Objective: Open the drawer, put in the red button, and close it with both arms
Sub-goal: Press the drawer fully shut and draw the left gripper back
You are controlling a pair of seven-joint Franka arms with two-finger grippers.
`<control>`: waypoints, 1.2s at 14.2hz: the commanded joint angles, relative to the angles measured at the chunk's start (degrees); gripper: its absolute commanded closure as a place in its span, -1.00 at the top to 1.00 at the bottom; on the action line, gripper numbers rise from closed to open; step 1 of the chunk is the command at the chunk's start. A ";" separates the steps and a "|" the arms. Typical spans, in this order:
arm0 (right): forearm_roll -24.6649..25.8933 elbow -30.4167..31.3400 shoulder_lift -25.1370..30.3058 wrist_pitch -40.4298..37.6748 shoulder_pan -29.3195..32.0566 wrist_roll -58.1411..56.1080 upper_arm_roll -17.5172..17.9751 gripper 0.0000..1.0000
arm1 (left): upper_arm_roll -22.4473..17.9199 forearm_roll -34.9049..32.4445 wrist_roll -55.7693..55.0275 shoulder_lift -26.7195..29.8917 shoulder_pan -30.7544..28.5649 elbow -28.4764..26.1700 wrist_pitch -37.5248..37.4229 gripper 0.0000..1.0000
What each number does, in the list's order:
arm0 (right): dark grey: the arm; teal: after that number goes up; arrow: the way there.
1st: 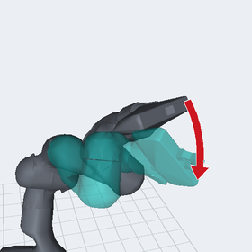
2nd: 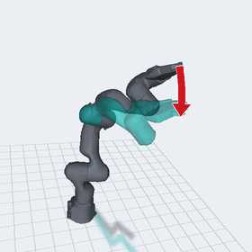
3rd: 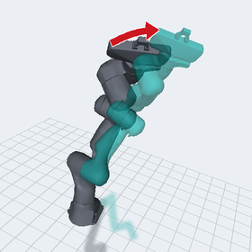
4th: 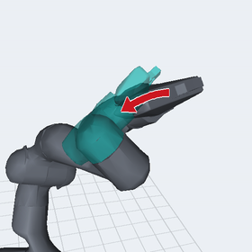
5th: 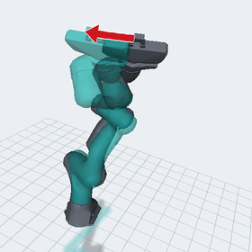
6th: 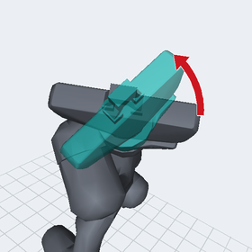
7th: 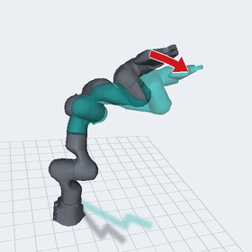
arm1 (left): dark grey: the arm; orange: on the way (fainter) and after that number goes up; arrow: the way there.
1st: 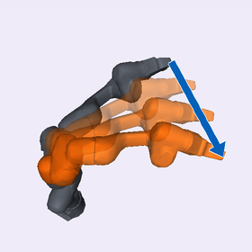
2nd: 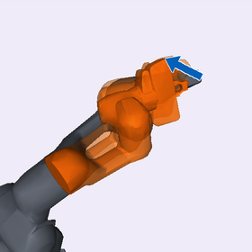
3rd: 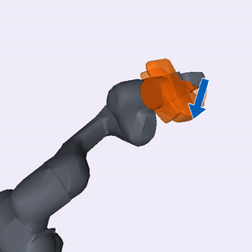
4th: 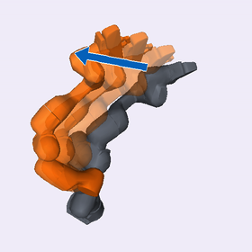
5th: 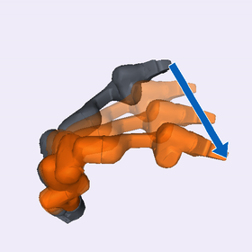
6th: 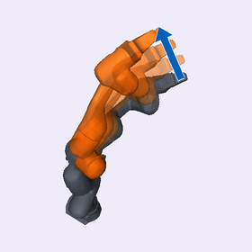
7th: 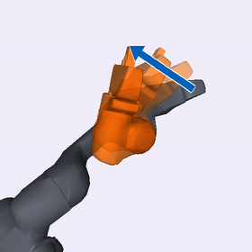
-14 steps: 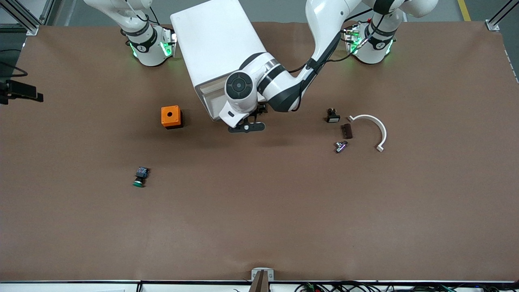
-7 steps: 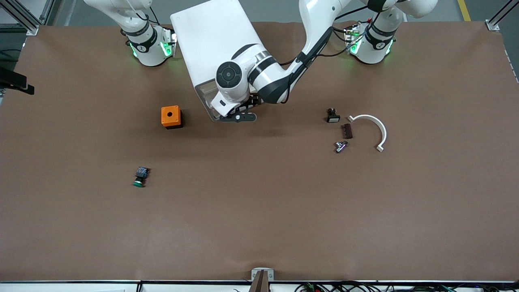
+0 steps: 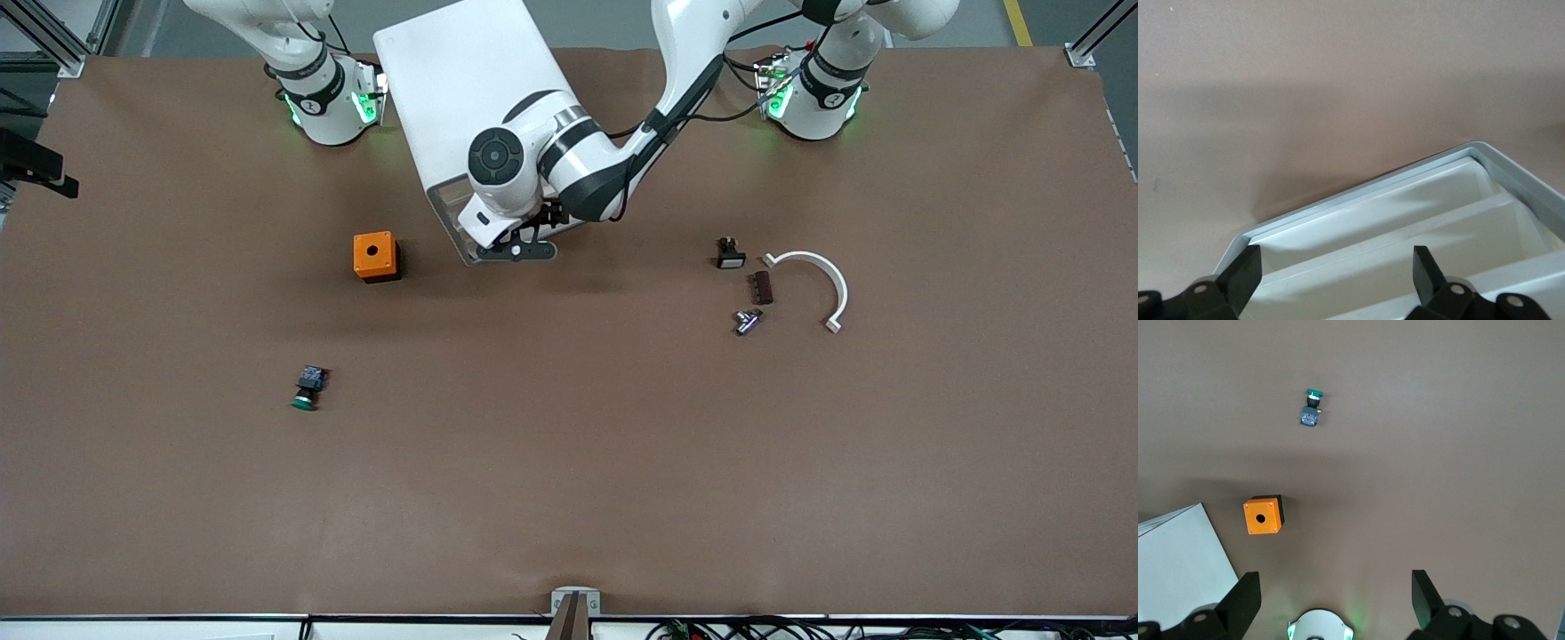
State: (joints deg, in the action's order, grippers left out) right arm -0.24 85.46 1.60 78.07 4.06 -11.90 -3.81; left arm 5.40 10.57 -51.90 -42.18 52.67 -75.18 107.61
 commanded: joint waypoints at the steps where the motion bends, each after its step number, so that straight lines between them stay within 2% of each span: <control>1: -0.46 8.05 6.31 3.93 -1.06 1.17 0.21 1.00 | 1.01 0.32 0.31 0.52 0.32 -1.11 0.41 1.00; 3: -0.37 8.14 6.58 3.94 -2.73 4.50 -0.06 1.00 | 1.28 0.85 0.31 0.35 0.67 -1.46 0.41 1.00; 9: -0.20 10.76 8.15 7.35 -2.39 3.99 0.38 1.00 | 0.93 0.85 0.31 0.70 -0.46 -1.20 0.41 1.00; 13: -0.20 12.18 9.13 8.77 -2.04 3.38 0.12 1.00 | 0.93 0.85 0.22 1.49 -5.20 -1.11 0.41 1.00; 17: -0.28 12.09 8.95 8.86 -1.95 2.67 -0.06 1.00 | 0.93 0.77 0.13 4.65 -10.65 -1.02 0.41 1.00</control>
State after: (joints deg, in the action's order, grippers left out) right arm -0.28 95.85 9.02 86.06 1.68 -8.71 -3.91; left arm 5.88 10.69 -51.90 -40.73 44.29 -74.94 108.02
